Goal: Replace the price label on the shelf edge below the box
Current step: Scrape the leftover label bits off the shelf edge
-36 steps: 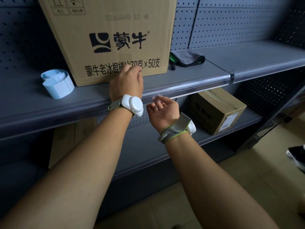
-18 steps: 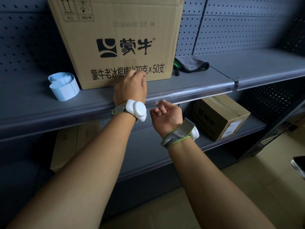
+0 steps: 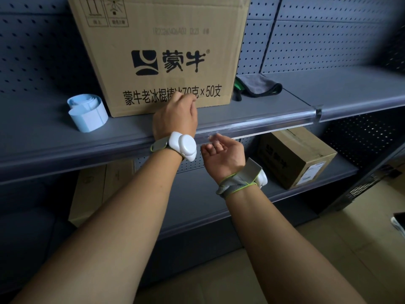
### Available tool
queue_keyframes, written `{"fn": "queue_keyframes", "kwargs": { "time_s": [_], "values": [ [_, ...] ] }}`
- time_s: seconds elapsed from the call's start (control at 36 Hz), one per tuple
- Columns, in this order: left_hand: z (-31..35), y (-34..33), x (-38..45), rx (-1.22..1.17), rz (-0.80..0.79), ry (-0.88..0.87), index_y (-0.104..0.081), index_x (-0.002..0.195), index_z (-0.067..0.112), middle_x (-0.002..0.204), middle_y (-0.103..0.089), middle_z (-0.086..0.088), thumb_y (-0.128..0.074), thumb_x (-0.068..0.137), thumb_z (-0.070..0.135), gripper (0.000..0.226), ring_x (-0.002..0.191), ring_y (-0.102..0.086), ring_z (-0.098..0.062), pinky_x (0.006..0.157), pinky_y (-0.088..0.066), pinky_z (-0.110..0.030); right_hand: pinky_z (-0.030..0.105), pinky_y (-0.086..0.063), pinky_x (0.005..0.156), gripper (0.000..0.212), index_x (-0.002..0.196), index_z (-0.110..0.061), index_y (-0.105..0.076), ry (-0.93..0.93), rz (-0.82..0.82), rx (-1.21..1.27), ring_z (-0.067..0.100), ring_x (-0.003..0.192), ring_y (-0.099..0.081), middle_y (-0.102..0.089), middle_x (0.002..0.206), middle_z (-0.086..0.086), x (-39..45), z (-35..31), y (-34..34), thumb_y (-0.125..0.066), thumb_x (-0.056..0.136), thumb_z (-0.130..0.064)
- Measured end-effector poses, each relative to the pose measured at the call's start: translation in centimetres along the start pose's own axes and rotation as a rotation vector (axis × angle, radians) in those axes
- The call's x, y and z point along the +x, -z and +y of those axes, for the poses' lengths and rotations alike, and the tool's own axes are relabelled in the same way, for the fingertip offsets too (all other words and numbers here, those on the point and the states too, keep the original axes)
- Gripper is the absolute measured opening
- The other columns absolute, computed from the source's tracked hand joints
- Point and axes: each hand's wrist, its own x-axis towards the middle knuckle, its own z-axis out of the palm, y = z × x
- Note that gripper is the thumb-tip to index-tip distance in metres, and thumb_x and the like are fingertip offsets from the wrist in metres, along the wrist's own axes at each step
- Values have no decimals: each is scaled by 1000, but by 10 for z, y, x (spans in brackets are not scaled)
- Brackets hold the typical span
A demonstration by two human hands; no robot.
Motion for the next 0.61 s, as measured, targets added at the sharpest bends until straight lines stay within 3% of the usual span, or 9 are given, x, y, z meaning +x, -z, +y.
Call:
{"fn": "queue_keyframes", "kwargs": {
  "time_s": [0.08, 0.22, 0.39, 0.53, 0.61],
  "values": [
    [-1, -3, -1, -1, -1, 0, -67, 100, 25, 101, -63, 0, -46, 93, 24, 22, 72, -60, -28, 54, -33, -28, 27, -42, 54, 11, 79, -5, -53, 3, 48, -4, 18, 49, -38, -52, 67, 7, 0, -2, -2, -47, 86, 2],
    [-2, -2, 0, 1, -3, -9, -66, 100, 24, 101, -63, -1, -45, 94, 24, 22, 73, -61, -29, 53, -43, -30, 26, -40, 57, 30, 89, -8, -53, 36, 98, -17, 15, 53, -36, -52, 80, 8, 5, 5, -7, -30, 90, 11],
    [-6, -2, -1, -6, -5, 2, -66, 101, 24, 101, -63, -1, -45, 94, 25, 22, 71, -61, -29, 54, -43, -29, 30, -50, 73, 28, 104, -3, -58, -11, -35, 49, 18, 68, -53, -60, 100, 11, -4, 7, 13, -34, 90, 5],
    [-1, -2, 0, -12, -6, -6, -66, 101, 24, 101, -63, -1, -45, 94, 25, 22, 71, -62, -28, 54, -41, -28, 38, -51, 87, 28, 106, 2, -58, 15, -23, 45, 25, 89, -64, -63, 101, 16, -8, -1, 21, -34, 93, -3],
    [-2, -2, 1, -12, -7, -7, -66, 102, 24, 102, -63, -1, -45, 94, 25, 23, 71, -61, -28, 54, -42, -29, 36, -53, 79, 25, 98, 1, -60, 10, 30, -27, 22, 80, -66, -64, 91, 13, -11, 1, 24, -37, 95, -7]
  ]
}}
